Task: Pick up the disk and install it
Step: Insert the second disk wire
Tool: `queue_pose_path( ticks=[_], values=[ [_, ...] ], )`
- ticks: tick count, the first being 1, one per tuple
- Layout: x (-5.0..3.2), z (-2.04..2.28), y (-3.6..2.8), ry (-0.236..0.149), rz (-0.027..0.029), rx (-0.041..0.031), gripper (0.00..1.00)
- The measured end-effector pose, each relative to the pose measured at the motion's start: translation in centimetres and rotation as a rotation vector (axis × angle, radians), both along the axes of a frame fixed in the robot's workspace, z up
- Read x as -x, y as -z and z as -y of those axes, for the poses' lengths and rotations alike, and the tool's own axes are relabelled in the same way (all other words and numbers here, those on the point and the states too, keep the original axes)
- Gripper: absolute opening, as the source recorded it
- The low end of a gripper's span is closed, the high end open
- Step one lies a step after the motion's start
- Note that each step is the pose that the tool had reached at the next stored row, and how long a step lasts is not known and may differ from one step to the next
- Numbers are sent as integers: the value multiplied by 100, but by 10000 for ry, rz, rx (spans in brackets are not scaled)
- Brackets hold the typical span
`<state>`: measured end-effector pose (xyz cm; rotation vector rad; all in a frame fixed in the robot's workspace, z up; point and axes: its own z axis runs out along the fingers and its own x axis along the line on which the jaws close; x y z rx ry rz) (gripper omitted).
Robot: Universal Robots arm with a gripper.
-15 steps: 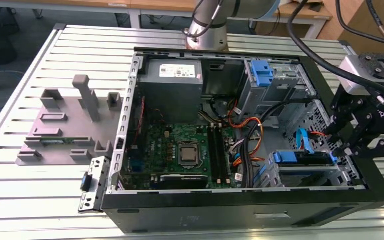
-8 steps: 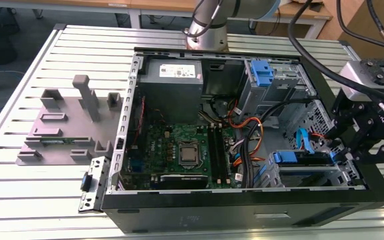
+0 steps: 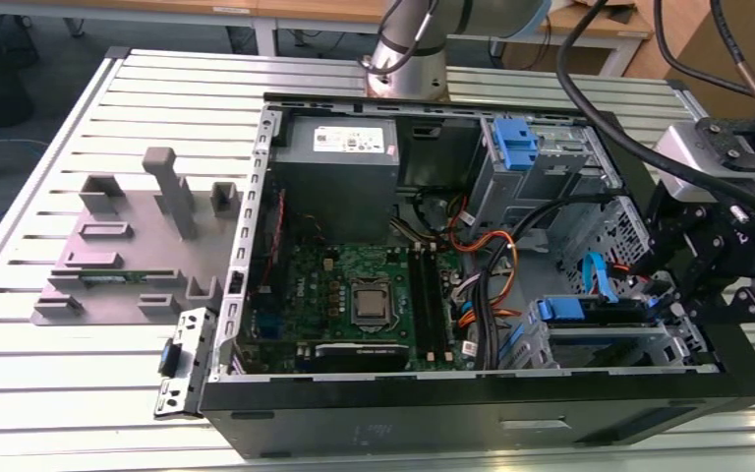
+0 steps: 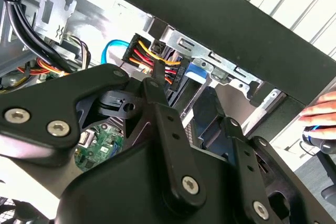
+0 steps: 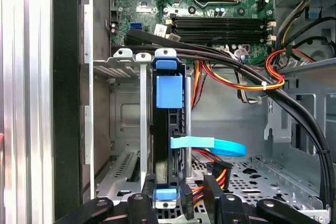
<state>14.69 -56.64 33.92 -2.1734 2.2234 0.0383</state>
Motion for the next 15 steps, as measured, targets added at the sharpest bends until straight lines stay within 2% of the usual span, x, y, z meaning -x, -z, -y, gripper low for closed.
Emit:
queue_pose_path(
  ticks=[10,11,12,13,14,15],
  values=[
    [7,0,0,1,0,-1,49],
    [7,0,0,1,0,0,47],
    [8,0,0,1,0,0,41],
    [8,0,0,1,0,0,41],
    [9,0,0,1,0,-1,35],
    [9,0,0,1,0,-1,35]
  ],
)
